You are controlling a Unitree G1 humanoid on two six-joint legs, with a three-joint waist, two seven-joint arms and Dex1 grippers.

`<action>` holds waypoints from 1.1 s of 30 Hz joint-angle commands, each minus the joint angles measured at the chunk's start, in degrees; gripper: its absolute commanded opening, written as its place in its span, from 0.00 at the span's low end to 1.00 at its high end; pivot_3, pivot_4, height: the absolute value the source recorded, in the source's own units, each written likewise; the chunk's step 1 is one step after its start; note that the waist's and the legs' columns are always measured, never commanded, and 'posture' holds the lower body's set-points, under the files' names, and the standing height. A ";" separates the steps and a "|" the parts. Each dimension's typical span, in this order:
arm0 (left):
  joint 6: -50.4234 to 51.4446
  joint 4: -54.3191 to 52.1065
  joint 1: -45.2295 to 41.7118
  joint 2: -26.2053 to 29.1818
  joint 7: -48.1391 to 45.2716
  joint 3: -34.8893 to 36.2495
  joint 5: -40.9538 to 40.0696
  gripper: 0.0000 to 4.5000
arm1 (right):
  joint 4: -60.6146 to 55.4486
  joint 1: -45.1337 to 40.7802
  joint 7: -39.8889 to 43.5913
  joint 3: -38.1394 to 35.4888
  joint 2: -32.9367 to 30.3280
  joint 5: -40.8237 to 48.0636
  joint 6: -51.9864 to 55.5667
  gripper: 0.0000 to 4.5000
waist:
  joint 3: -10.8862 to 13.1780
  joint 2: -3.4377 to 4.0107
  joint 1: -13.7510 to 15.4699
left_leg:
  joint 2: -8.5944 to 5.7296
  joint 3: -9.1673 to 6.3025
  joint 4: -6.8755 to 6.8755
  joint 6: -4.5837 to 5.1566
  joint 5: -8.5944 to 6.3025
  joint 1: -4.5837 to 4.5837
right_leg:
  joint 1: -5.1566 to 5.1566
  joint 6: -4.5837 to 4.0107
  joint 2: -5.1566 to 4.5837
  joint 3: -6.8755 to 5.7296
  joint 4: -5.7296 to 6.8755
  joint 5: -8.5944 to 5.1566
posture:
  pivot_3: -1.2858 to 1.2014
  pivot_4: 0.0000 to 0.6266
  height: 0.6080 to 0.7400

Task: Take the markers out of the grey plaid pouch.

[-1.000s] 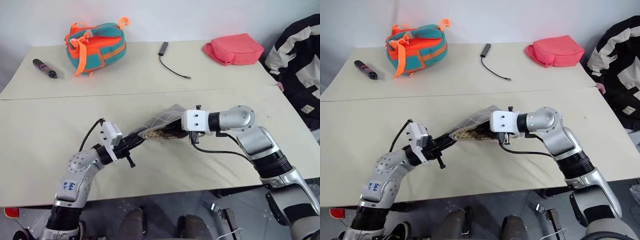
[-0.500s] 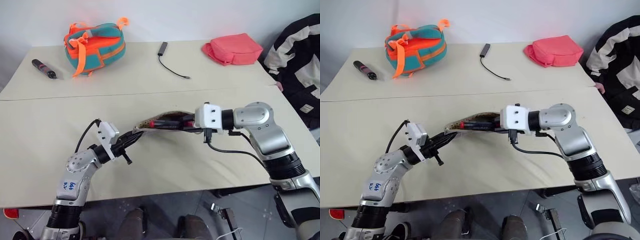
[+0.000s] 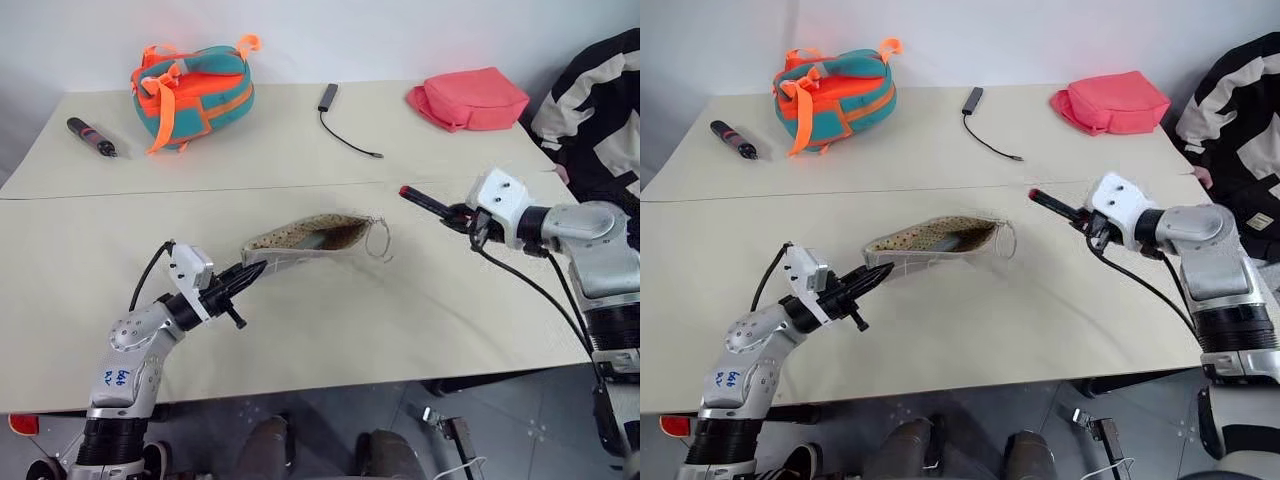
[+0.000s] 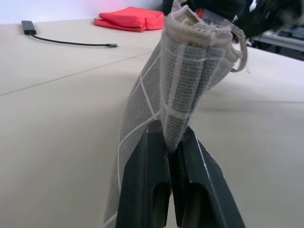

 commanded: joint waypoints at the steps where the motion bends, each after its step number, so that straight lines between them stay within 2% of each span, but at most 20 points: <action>1: 0.05 -2.01 -0.14 0.22 -0.33 0.35 -0.87 0.00 | -1.83 1.70 -0.07 -0.10 1.84 1.33 2.40 0.14 | 0.01 0.03 0.01 | 0.00 0.00 0.00 0.00 0.00 -0.01 | 0.00 0.00 0.00 0.00 0.00 0.00 | 0.52 0.24 1.00; 4: 0.48 -2.41 -0.33 0.23 -0.29 0.40 -1.27 0.00 | -2.80 1.43 -0.19 -1.76 3.53 3.48 5.82 0.14 | 0.05 0.09 -0.15 | -0.01 0.00 0.00 0.01 0.01 -0.01 | 0.00 0.02 0.00 0.02 0.01 0.01 | 0.52 0.24 1.00; 11: 0.90 -3.32 0.16 -0.15 -0.18 0.10 -1.31 0.00 | -5.99 2.49 1.71 -0.94 2.78 3.94 9.50 0.64 | 0.05 0.09 -0.26 | -0.01 -0.02 0.01 0.02 0.01 -0.01 | 0.00 0.03 0.00 0.02 0.00 0.02 | 0.52 0.24 1.00; 16: 1.42 -3.61 0.19 -0.28 -0.08 0.10 -1.61 0.00 | -8.70 -0.74 1.81 -3.77 2.40 6.21 10.28 0.64 | 0.05 0.09 -0.34 | -0.01 -0.02 0.00 0.02 0.00 0.00 | 0.00 0.03 0.00 0.02 0.00 0.02 | 0.52 0.24 1.00; 22: 2.02 -3.72 -0.08 -0.25 -0.34 -0.14 -1.58 0.00 | -15.10 -8.70 4.72 -7.63 4.08 14.81 11.83 0.64 | 0.06 0.10 -0.37 | 0.00 -0.04 -0.01 0.01 0.00 -0.01 | -0.02 0.03 0.00 0.02 -0.01 0.02 | 0.52 0.24 1.00; 25: 2.38 -3.61 -0.59 -0.35 -0.36 -0.50 -1.40 0.00 | -18.86 -11.00 4.03 -7.14 6.86 17.75 12.75 0.51 | 0.06 0.10 -0.44 | 0.01 -0.05 -0.02 0.00 -0.01 0.00 | -0.01 0.03 0.01 0.01 0.00 0.02 | 0.52 0.24 1.00; 31: 3.54 -4.43 -1.50 -0.77 -0.24 -1.45 -1.64 0.00 | -29.54 -8.73 3.43 -0.61 12.61 20.13 15.43 0.04 | 0.06 0.10 -0.35 | -0.01 -0.07 -0.06 -0.01 -0.03 -0.01 | -0.02 0.03 0.00 0.01 0.01 0.02 | 0.52 0.24 1.00; 33: 4.07 -5.23 -1.72 -0.83 -0.13 -1.80 -1.84 0.00 | -29.90 -6.84 3.20 4.06 13.11 15.85 11.94 0.00 | 0.06 0.10 -0.22 | -0.03 -0.07 -0.05 0.01 -0.04 -0.01 | -0.03 0.05 -0.02 0.02 0.02 0.02 | 0.52 0.24 1.00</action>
